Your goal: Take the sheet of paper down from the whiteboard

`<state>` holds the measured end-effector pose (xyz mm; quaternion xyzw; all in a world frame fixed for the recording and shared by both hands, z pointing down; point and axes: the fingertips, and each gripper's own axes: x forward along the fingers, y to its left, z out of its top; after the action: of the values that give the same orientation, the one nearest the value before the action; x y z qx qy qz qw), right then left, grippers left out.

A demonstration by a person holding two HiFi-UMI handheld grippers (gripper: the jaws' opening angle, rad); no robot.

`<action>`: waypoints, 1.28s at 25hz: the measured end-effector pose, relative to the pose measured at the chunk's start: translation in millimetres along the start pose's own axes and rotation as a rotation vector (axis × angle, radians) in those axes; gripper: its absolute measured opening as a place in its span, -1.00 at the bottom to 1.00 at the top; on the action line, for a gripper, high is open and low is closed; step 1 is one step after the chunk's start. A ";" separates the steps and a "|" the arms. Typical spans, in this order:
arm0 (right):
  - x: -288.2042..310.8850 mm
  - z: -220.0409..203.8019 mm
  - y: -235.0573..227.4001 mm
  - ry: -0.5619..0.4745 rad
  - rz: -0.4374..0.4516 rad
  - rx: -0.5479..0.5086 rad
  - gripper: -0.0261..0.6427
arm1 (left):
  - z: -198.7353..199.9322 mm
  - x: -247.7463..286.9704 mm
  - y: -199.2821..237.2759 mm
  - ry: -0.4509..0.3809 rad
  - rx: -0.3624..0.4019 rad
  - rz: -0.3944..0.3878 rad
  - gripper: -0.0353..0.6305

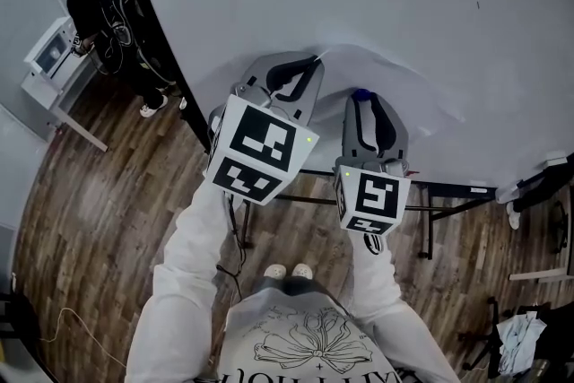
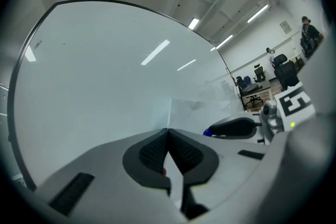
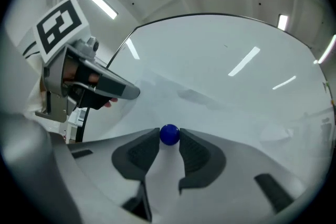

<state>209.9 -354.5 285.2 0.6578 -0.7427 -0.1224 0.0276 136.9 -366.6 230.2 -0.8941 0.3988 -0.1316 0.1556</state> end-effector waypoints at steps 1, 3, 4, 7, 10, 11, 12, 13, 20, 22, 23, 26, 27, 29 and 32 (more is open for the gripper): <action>-2.5 4.1 -4.2 -0.007 -0.005 0.003 -0.58 | -2.1 -1.5 2.0 0.001 -0.004 0.004 -0.88; -7.4 13.5 -16.0 -0.024 -0.023 0.013 -0.58 | -8.3 -6.2 6.2 0.010 -0.011 0.011 -0.88; -9.8 18.2 -23.0 -0.033 -0.034 0.021 -0.58 | -12.3 -9.6 8.7 0.016 -0.016 0.016 -0.88; -13.4 26.2 -45.7 -0.051 -0.070 0.047 -0.58 | -27.8 -21.4 20.1 0.041 -0.036 0.051 -0.88; -13.0 26.7 -66.5 -0.045 -0.112 0.045 -0.58 | -43.4 -33.6 32.1 0.062 -0.058 0.088 -0.88; -12.2 26.8 -72.2 -0.043 -0.124 0.047 -0.58 | -47.1 -36.9 35.3 0.067 -0.064 0.096 -0.88; -10.9 26.8 -76.8 -0.039 -0.132 0.053 -0.58 | -49.9 -39.6 38.3 0.072 -0.068 0.102 -0.88; -9.1 26.8 -79.9 -0.035 -0.137 0.060 -0.58 | -52.1 -42.1 41.2 0.076 -0.072 0.107 -0.88; -5.7 26.7 -83.2 -0.023 -0.140 0.059 -0.57 | -60.0 -59.3 55.1 0.090 -0.100 0.152 -0.88; -5.5 26.6 -82.7 -0.025 -0.138 0.059 -0.57 | -61.5 -63.5 58.9 0.085 -0.120 0.162 -0.88; -5.0 26.5 -82.0 -0.026 -0.137 0.062 -0.57 | -62.3 -65.6 60.8 0.081 -0.129 0.166 -0.88; -5.2 26.5 -82.5 -0.036 -0.125 0.088 -0.57 | -63.5 -69.6 63.8 0.068 -0.151 0.181 -0.88; -6.9 26.8 -83.4 -0.043 -0.121 0.100 -0.57 | -63.5 -70.6 64.2 0.063 -0.159 0.186 -0.88; -12.8 27.8 -83.8 -0.061 -0.122 0.120 -0.56 | -64.0 -73.6 65.4 0.052 -0.177 0.193 -0.88; -24.6 29.3 -78.6 -0.075 -0.139 0.127 -0.54 | -64.2 -80.4 67.4 0.030 -0.212 0.206 -0.88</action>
<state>283.6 -334.2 242.7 0.7030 -0.7022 -0.1010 -0.0506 16.5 -359.7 254.3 -0.8578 0.5024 -0.0854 0.0671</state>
